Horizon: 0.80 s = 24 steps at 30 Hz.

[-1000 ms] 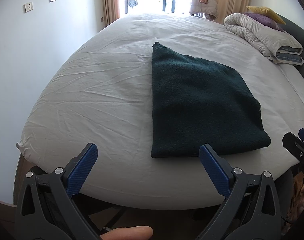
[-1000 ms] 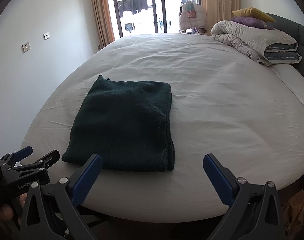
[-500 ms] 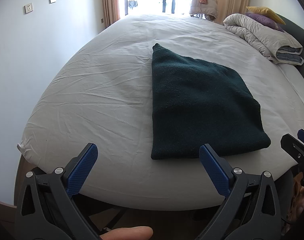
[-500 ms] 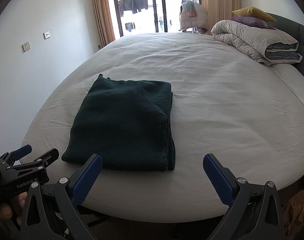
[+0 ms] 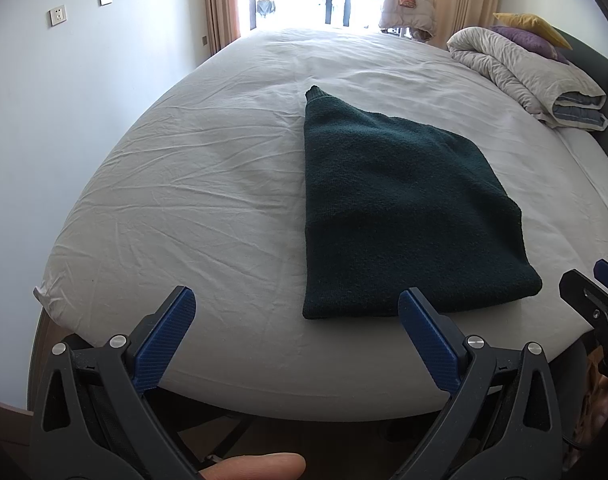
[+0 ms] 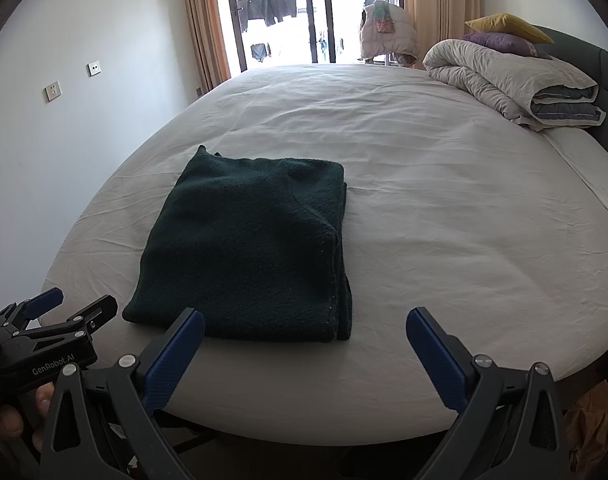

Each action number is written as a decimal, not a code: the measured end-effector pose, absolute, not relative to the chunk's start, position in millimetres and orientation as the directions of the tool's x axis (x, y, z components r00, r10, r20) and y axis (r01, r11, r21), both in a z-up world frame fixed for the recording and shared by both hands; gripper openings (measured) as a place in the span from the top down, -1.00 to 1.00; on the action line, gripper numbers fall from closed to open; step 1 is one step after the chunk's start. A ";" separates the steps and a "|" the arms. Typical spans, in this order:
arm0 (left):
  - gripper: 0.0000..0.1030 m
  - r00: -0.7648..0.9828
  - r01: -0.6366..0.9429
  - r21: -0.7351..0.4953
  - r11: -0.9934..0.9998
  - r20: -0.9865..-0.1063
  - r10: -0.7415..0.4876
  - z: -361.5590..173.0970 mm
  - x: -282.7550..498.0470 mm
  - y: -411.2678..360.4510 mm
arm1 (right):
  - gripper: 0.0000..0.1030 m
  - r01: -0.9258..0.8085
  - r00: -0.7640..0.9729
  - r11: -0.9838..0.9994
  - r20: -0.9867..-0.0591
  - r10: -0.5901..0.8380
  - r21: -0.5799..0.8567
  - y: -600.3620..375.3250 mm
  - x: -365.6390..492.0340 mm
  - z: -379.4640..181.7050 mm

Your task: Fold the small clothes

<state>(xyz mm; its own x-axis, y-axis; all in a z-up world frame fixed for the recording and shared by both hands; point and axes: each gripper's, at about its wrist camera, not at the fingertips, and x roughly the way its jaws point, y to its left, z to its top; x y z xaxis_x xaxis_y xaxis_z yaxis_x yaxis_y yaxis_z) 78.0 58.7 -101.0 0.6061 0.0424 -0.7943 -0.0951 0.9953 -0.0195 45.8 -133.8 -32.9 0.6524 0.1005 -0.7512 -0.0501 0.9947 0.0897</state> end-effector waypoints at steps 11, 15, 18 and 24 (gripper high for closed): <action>-1.00 0.607 -0.092 -0.015 0.996 -0.793 0.044 -101.0 78.7 59.3 | -1.00 -0.051 0.652 0.995 -0.751 0.101 0.089 -134.4 45.4 -33.2; -1.00 0.607 -0.091 -0.016 0.996 -0.794 0.042 -101.0 78.9 59.4 | -1.00 -0.051 0.652 0.995 -0.752 0.101 0.090 -134.8 45.5 -33.2; -1.00 0.607 -0.092 -0.015 0.996 -0.793 0.044 -101.1 78.3 58.8 | -1.00 -0.051 0.651 0.995 -0.752 0.101 0.090 -134.8 45.4 -33.1; -1.00 0.607 -0.093 -0.014 0.996 -0.794 0.045 -101.0 77.9 58.3 | -1.00 -0.051 0.650 0.995 -0.753 0.102 0.090 -134.6 45.0 -34.7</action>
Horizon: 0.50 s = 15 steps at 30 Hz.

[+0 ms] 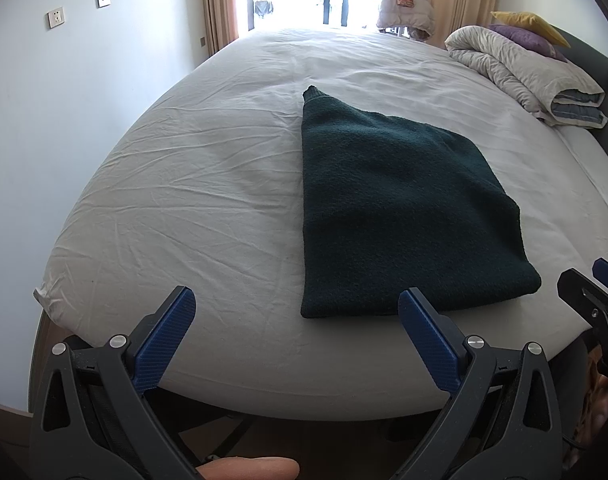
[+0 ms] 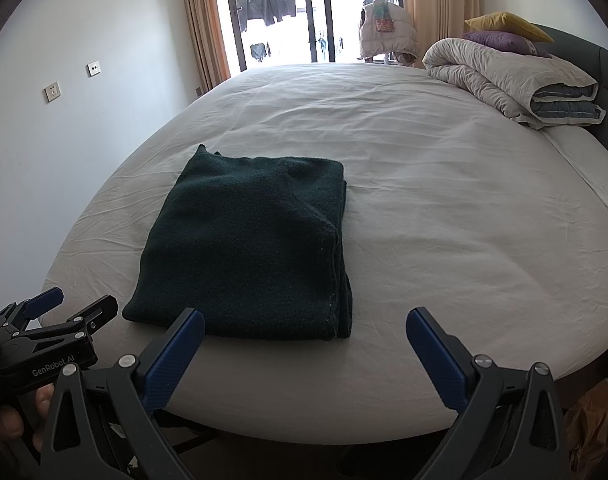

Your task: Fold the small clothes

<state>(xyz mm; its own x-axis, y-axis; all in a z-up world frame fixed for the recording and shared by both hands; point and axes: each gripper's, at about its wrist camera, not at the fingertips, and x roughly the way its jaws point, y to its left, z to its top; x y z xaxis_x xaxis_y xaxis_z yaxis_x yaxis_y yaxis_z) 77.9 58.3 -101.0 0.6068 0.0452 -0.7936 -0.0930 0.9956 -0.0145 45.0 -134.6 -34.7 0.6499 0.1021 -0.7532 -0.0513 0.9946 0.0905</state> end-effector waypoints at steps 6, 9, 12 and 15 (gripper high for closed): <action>-1.00 0.607 -0.090 -0.013 0.996 -0.794 0.044 -101.1 78.5 57.6 | -1.00 -0.052 0.649 0.994 -0.754 0.104 0.092 -134.4 44.6 -36.3; -1.00 0.605 -0.083 -0.011 0.996 -0.795 0.041 -102.0 79.6 57.2 | -1.00 -0.052 0.649 0.994 -0.754 0.105 0.093 -134.5 44.6 -36.2; -1.00 0.605 -0.080 -0.008 0.997 -0.795 0.042 -103.1 80.7 58.1 | -1.00 -0.052 0.648 0.994 -0.755 0.104 0.092 -134.1 44.2 -36.4; -1.00 0.607 -0.081 -0.006 0.997 -0.793 0.044 -103.5 80.8 59.2 | -1.00 -0.051 0.645 0.994 -0.757 0.106 0.097 -134.6 44.5 -39.9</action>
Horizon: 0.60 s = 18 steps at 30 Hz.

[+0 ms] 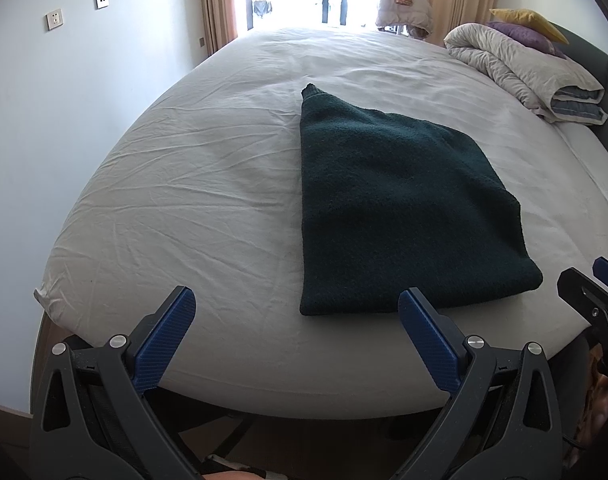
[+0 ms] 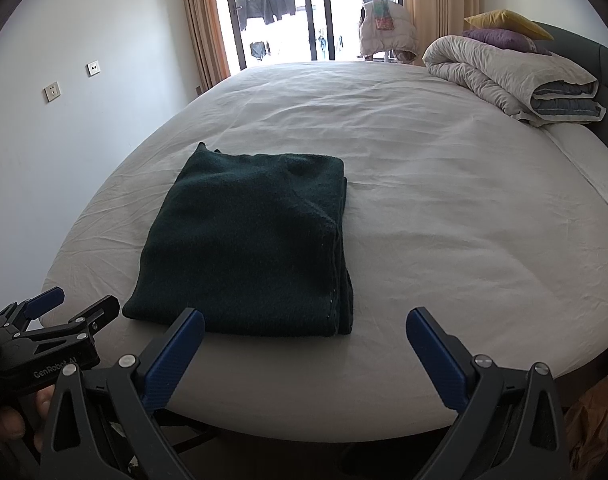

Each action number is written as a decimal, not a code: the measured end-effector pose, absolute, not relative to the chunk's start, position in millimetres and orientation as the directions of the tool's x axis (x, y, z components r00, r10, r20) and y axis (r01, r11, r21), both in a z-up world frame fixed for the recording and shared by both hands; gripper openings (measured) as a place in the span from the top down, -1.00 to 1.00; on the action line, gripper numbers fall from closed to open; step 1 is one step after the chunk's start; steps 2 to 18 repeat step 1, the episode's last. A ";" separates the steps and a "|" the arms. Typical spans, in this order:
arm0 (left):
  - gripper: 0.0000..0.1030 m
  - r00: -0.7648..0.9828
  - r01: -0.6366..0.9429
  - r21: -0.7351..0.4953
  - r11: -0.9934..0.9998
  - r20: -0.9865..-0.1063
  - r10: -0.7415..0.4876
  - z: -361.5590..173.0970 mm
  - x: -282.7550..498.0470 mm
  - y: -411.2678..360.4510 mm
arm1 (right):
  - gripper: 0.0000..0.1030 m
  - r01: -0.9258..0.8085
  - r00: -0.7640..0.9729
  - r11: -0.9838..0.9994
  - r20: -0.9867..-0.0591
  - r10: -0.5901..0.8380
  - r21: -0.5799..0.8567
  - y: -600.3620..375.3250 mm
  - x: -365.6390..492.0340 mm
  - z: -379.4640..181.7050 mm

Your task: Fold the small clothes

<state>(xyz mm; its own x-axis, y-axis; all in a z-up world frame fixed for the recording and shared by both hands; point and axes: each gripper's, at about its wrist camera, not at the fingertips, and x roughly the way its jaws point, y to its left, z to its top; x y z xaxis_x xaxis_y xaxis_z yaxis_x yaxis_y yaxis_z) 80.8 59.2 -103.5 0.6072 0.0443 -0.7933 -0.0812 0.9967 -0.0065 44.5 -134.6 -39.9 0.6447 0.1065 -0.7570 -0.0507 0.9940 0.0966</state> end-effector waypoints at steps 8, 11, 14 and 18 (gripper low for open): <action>-1.00 0.608 -0.080 -0.007 0.997 -0.793 0.043 -103.6 81.3 59.6 | -1.00 -0.051 0.645 0.994 -0.757 0.106 0.097 -134.6 44.5 -39.9; -1.00 0.608 -0.080 -0.007 0.997 -0.793 0.043 -103.6 81.3 59.6 | -1.00 -0.051 0.645 0.994 -0.757 0.106 0.097 -134.6 44.5 -39.9; -1.00 0.608 -0.080 -0.007 0.997 -0.793 0.043 -103.6 81.3 59.6 | -1.00 -0.051 0.645 0.994 -0.757 0.106 0.097 -134.6 44.5 -39.9; -1.00 0.608 -0.080 -0.007 0.997 -0.793 0.043 -103.6 81.3 59.6 | -1.00 -0.051 0.645 0.994 -0.757 0.106 0.097 -134.6 44.5 -39.9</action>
